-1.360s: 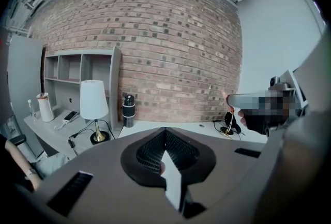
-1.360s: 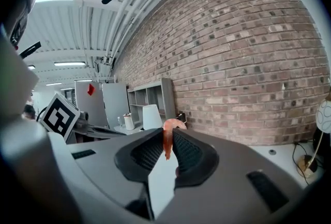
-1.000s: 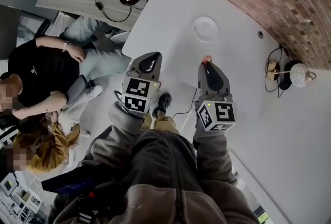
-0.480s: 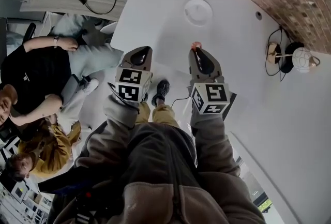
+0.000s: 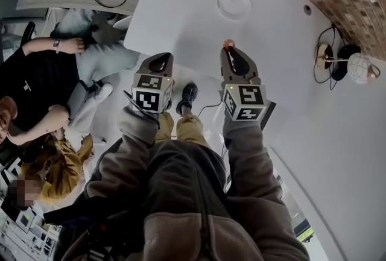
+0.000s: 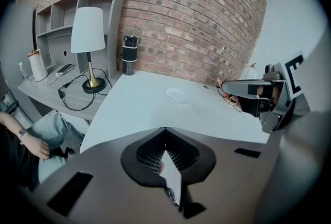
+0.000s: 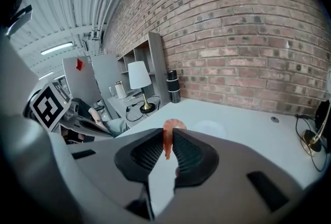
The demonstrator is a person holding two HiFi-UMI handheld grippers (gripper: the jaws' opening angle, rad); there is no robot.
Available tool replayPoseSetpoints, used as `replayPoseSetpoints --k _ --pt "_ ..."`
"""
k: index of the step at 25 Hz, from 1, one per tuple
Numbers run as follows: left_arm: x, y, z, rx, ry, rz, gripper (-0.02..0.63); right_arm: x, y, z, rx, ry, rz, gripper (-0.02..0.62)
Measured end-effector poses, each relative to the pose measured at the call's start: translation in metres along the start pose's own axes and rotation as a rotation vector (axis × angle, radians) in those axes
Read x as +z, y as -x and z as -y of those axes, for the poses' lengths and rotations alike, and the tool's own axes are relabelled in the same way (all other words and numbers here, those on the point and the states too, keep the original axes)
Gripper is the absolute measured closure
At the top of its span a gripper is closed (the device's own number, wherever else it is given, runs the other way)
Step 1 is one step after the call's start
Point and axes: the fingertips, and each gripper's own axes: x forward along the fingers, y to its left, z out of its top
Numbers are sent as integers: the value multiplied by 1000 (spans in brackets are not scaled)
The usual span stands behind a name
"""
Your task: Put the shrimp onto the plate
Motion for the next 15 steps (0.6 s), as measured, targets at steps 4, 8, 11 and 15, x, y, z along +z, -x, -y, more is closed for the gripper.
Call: replayPoseSetpoints --k 4,8,11,15 --pt "-14 -10 -3 4 6 -48 601 -13 -13 7 0 2 -30 540" --pt "-23 -15 -6 5 16 -77 601 -28 -25 15 0 7 -65 539" --pt "-26 -20 -6 4 21 -85 601 -35 -33 23 -4 7 -83 540" --pt "-34 -26 -8 1 39 -107 601 -43 -43 30 -6 1 -100 540"
